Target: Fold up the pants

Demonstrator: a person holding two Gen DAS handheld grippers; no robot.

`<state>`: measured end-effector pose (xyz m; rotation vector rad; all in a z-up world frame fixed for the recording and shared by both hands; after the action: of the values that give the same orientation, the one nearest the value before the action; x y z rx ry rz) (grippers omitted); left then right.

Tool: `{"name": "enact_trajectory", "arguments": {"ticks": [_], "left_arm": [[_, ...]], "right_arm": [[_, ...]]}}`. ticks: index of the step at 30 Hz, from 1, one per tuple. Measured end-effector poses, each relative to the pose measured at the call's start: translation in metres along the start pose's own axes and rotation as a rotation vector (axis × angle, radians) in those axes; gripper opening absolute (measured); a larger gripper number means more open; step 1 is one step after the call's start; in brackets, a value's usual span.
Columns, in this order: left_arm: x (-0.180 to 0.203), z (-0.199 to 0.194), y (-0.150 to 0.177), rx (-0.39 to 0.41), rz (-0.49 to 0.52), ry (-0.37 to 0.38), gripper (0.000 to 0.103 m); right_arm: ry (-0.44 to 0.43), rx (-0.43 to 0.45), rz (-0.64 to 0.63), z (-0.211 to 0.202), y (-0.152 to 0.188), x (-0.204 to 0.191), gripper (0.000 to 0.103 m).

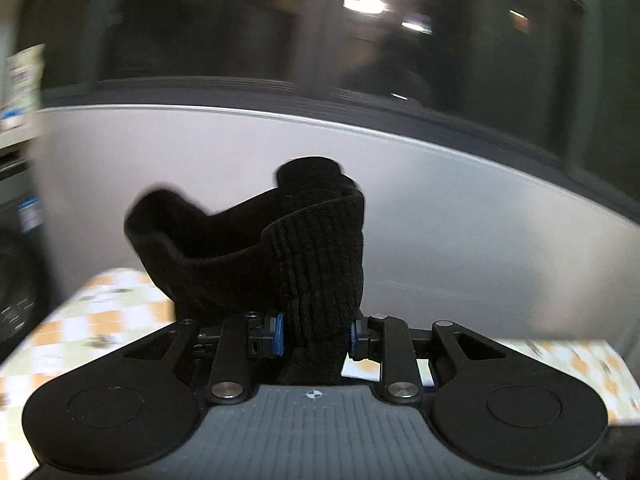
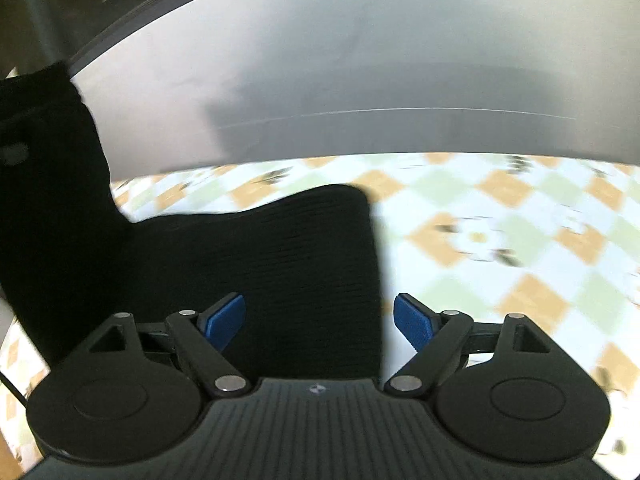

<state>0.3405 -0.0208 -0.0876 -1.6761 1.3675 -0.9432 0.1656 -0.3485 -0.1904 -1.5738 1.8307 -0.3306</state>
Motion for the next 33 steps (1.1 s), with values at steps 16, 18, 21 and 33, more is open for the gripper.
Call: {"name": "enact_trajectory", "arguments": {"ticks": [16,18,21,33], "left_arm": [[0.110,0.044,0.103,-0.350,0.253,0.296,0.064],[0.083,0.044,0.097,-0.379,0.146,0.380,0.064],[0.049,0.031,0.083,-0.366,0.009,0.441,0.064],[-0.076,0.076,0.079,-0.413,-0.255,0.054,0.031]], "right_arm": [[0.024,0.000,0.120,-0.027,0.004,0.062,0.083],[-0.004,0.005,0.111,-0.021,-0.002,0.052,0.083],[-0.046,0.013,0.068,-0.018,-0.012,0.032,0.083],[-0.104,-0.113,-0.272,0.048,-0.028,-0.064,0.073]]}}
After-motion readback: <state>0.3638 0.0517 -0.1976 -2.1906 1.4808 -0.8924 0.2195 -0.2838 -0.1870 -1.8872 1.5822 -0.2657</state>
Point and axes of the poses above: each gripper's, at about its wrist camera, not at the fingertips, and z roughly the way its jaws point, x to its right, y to its underside, the point moved 3 cm from there along z, roughly the way its jaws point, and after that the axes turned 4 degrees about -y, right-handed, at the moved point
